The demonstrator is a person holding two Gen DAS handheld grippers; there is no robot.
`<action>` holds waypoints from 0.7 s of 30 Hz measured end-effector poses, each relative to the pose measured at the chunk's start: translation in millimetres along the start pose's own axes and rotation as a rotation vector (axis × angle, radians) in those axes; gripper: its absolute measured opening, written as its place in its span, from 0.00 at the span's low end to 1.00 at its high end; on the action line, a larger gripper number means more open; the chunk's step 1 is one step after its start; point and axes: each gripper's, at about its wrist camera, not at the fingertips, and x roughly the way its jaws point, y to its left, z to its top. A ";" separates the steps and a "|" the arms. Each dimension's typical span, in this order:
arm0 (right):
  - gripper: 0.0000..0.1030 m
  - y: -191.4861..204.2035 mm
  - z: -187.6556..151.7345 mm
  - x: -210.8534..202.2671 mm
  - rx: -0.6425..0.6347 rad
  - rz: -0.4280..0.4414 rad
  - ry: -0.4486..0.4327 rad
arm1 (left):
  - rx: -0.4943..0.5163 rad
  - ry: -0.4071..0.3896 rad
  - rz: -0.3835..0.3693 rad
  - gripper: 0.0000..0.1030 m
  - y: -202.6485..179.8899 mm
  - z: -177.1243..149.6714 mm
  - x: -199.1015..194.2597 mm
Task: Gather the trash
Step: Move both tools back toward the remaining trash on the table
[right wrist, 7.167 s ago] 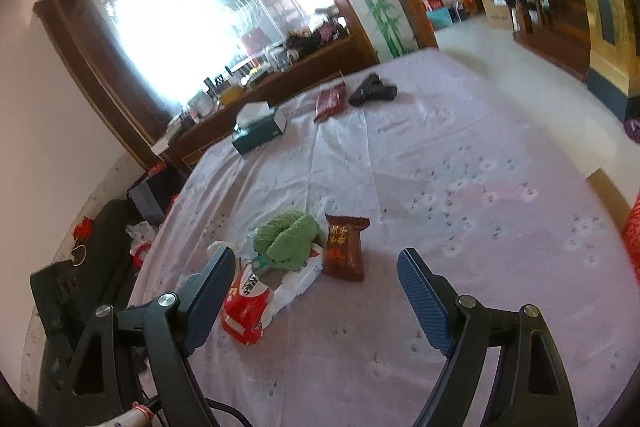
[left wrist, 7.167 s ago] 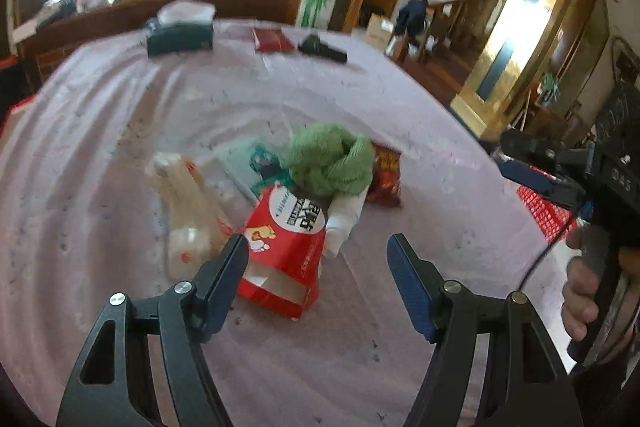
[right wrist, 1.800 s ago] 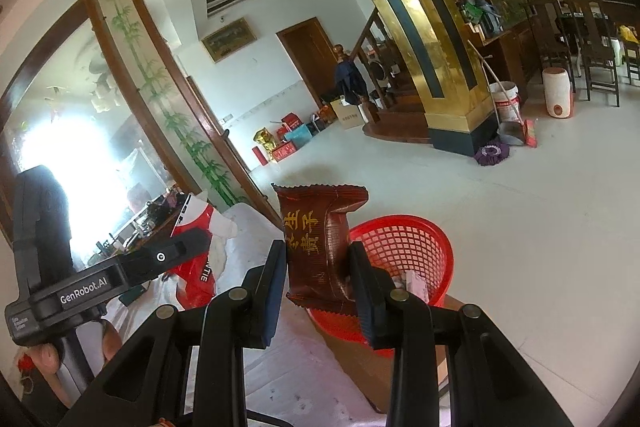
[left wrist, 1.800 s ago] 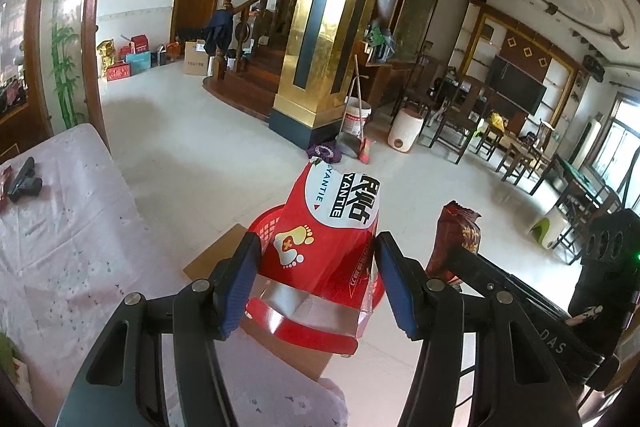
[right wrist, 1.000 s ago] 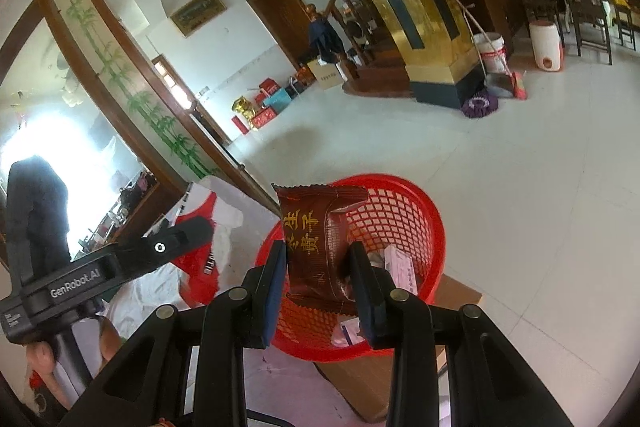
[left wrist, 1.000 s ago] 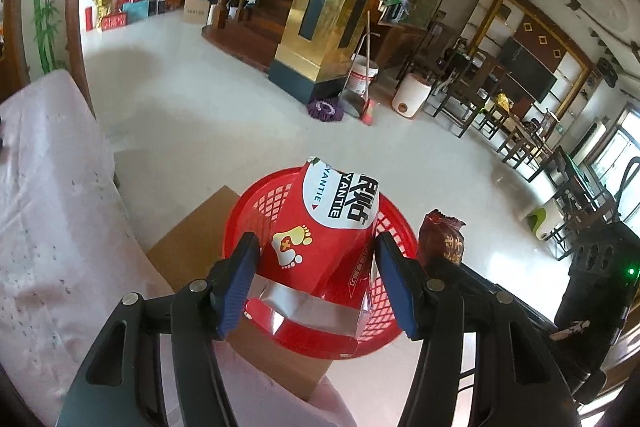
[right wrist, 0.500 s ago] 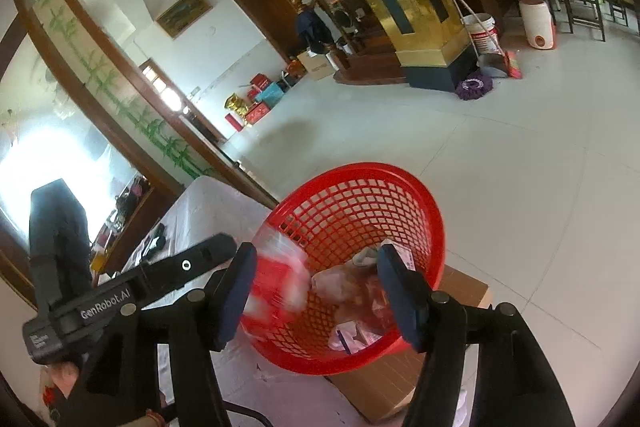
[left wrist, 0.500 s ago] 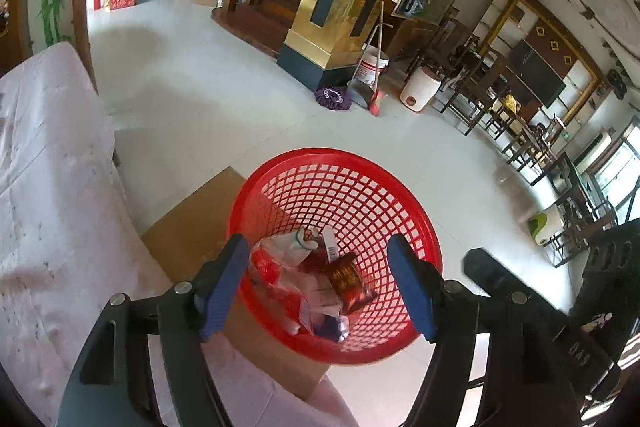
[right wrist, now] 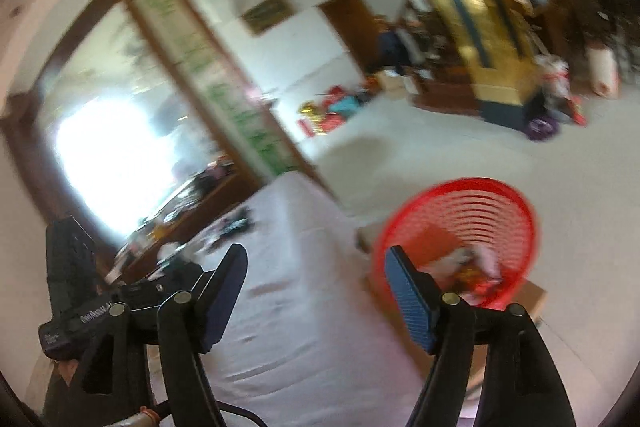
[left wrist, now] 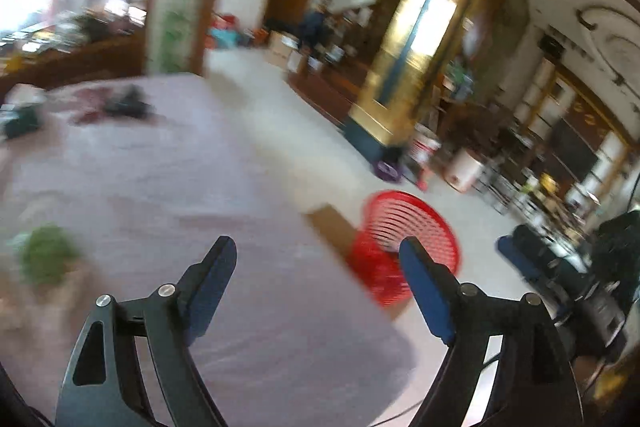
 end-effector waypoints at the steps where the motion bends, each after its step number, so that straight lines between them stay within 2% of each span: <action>1: 0.79 15.6 -3.9 1.5 -0.023 0.028 0.004 | -0.010 -0.019 0.029 0.80 12.9 -2.2 -14.6; 6: 0.81 88.0 -18.2 20.4 -0.146 0.134 0.052 | -0.129 -0.091 0.174 0.80 96.5 -16.9 -80.7; 11: 0.82 150.1 -46.9 55.9 -0.230 0.229 0.152 | -0.285 -0.136 0.324 0.80 185.1 -34.9 -132.8; 17: 0.83 210.2 -83.2 116.3 -0.314 0.294 0.281 | -0.407 -0.148 0.413 0.80 260.2 -51.8 -161.7; 21: 0.83 240.0 -107.9 166.7 -0.359 0.311 0.378 | -0.453 -0.125 0.418 0.80 287.6 -60.7 -161.6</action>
